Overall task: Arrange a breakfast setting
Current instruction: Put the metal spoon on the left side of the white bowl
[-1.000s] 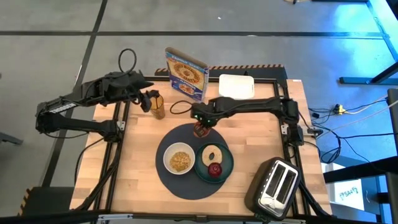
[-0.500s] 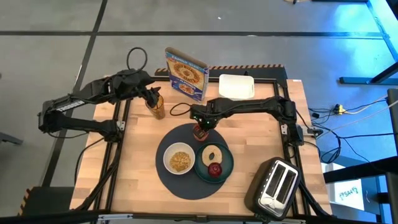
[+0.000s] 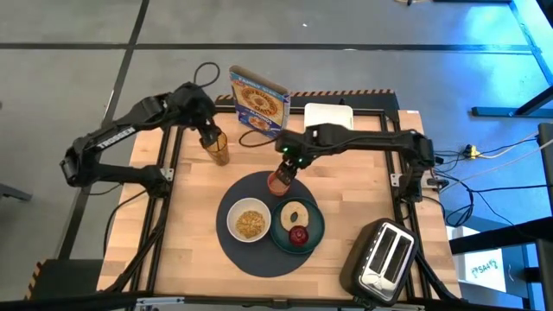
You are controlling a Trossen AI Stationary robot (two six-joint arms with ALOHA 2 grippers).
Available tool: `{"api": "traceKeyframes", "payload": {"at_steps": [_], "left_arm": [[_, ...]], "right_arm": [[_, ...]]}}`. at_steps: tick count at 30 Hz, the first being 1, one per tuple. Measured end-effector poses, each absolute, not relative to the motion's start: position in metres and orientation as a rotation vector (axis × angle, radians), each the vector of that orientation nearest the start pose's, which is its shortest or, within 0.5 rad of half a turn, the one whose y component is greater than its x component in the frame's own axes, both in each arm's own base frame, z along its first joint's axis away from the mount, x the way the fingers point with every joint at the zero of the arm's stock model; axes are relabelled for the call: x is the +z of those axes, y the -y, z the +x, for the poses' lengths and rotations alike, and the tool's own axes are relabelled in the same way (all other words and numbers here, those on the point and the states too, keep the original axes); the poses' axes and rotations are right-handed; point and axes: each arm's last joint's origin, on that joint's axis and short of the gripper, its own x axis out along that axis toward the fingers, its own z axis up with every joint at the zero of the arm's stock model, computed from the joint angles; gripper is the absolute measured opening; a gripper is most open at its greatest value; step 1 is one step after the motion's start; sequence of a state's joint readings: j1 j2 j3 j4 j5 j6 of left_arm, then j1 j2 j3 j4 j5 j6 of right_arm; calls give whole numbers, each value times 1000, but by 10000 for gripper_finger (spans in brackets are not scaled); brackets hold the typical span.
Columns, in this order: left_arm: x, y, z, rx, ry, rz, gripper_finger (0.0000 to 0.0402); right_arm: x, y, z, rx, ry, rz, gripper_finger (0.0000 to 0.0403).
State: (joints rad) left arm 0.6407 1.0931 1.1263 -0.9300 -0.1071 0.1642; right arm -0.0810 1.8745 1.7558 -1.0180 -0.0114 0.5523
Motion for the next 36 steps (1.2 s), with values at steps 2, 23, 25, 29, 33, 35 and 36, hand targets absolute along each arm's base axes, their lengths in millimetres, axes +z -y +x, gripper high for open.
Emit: {"api": "traceKeyframes", "payload": {"at_steps": [2, 23, 25, 29, 33, 35, 36], "left_arm": [[325, -128, 157, 587, -1008, -76, 189], [301, -156, 162, 441, -1132, -92, 19], [303, -154, 162, 447, -1120, -97, 8], [310, -146, 158, 446, -1097, -82, 9], [328, -135, 152, 452, -1085, -77, 4], [343, -129, 148, 469, -1069, -65, 5], [352, -126, 146, 477, -1060, -53, 5]], "right_arm": [[309, 34, 383, -368, -1064, 537, 236], [330, 50, 370, -355, -984, 466, 237], [330, 50, 370, -352, -984, 462, 237], [330, 54, 370, -360, -981, 465, 237], [330, 58, 369, -364, -979, 465, 237], [331, 59, 369, -360, -978, 473, 237], [331, 59, 369, -353, -978, 477, 237]]}}
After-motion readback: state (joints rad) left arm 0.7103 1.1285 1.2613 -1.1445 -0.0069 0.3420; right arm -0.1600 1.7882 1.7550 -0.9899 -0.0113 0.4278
